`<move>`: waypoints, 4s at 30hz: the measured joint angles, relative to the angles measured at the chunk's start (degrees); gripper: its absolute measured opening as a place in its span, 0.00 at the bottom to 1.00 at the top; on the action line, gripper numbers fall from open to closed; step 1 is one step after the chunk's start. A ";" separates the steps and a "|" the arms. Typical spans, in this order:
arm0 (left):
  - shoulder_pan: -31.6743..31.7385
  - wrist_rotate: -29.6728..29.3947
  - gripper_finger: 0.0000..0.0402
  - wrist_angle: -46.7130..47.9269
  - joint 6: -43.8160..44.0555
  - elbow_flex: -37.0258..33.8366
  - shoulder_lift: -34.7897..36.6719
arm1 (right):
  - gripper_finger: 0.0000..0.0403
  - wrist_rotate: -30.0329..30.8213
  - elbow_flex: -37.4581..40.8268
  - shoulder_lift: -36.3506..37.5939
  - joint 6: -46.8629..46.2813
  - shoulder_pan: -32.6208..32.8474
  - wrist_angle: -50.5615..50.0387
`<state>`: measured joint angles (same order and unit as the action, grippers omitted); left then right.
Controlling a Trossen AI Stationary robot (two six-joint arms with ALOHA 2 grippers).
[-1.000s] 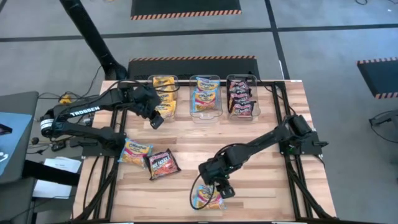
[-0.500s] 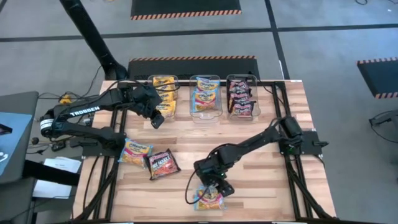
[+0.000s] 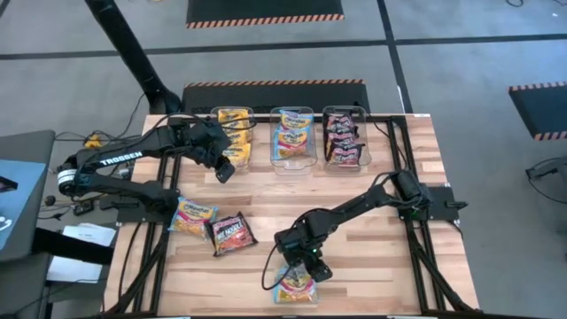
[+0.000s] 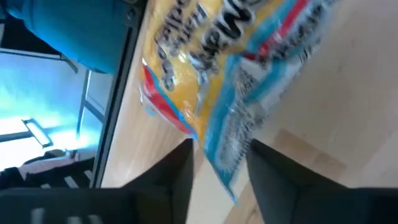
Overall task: Sort Maruchan noodles
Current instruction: Put the blue noodle pack into the middle transparent bin
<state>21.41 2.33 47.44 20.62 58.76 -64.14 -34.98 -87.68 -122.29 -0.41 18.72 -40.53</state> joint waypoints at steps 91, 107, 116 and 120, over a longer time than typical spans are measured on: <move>0.02 0.02 0.28 -0.36 -0.87 0.00 0.00 | 0.00 23.35 0.02 20.38 3.77 -9.35 -11.88; 0.00 -0.11 0.28 -0.35 -0.90 0.00 0.00 | 0.00 31.68 0.02 31.01 20.07 -25.69 -14.11; 0.00 -0.15 0.28 -0.32 -0.90 0.00 0.00 | 0.00 37.00 0.00 29.53 39.13 -36.07 -6.23; 0.00 -0.18 0.28 -0.18 -0.90 0.00 0.00 | 0.00 37.03 0.02 28.31 48.13 -39.26 -3.98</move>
<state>21.41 2.15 47.25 19.73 58.76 -64.14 2.04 -87.66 -93.98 47.71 -20.54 -44.51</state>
